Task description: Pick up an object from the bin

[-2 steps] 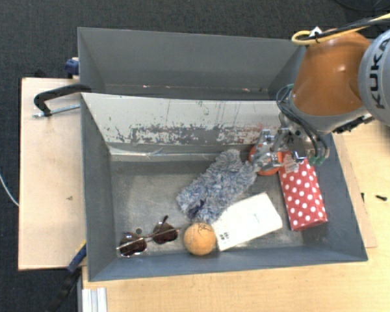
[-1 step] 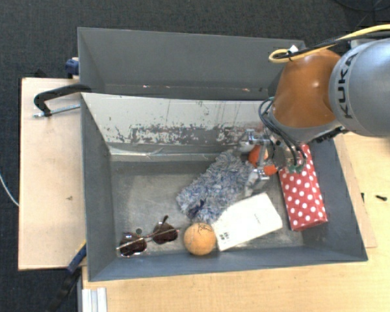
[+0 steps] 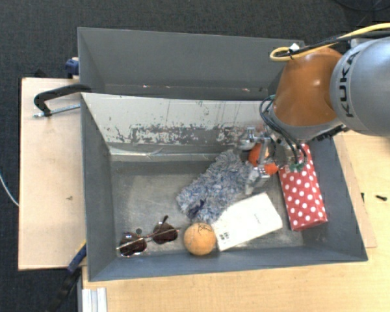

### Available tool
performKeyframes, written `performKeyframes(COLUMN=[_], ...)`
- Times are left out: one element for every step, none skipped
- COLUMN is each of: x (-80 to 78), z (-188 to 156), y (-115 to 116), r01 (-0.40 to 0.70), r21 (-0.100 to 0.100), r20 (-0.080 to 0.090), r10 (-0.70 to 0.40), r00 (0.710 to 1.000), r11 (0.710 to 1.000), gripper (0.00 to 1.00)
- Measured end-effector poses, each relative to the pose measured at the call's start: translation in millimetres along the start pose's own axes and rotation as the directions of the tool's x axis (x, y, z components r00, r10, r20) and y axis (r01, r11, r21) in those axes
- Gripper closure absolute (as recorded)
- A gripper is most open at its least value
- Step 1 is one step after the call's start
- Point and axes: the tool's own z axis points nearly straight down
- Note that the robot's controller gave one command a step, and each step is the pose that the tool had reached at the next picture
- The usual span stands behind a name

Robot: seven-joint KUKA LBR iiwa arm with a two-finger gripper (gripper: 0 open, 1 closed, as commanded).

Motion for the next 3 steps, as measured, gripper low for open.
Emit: performKeyframes(x=[12.7,12.7,20.9], z=[38,38,-3], y=[57,57,56], r01=[-0.033,-0.033,-0.032], r21=[0.000,0.000,0.000], r20=[0.016,0.016,-0.005], r10=[0.033,0.033,0.032], r00=[0.999,0.999,0.999], r11=[0.999,0.999,0.999], gripper=[1.00,1.00,1.00])
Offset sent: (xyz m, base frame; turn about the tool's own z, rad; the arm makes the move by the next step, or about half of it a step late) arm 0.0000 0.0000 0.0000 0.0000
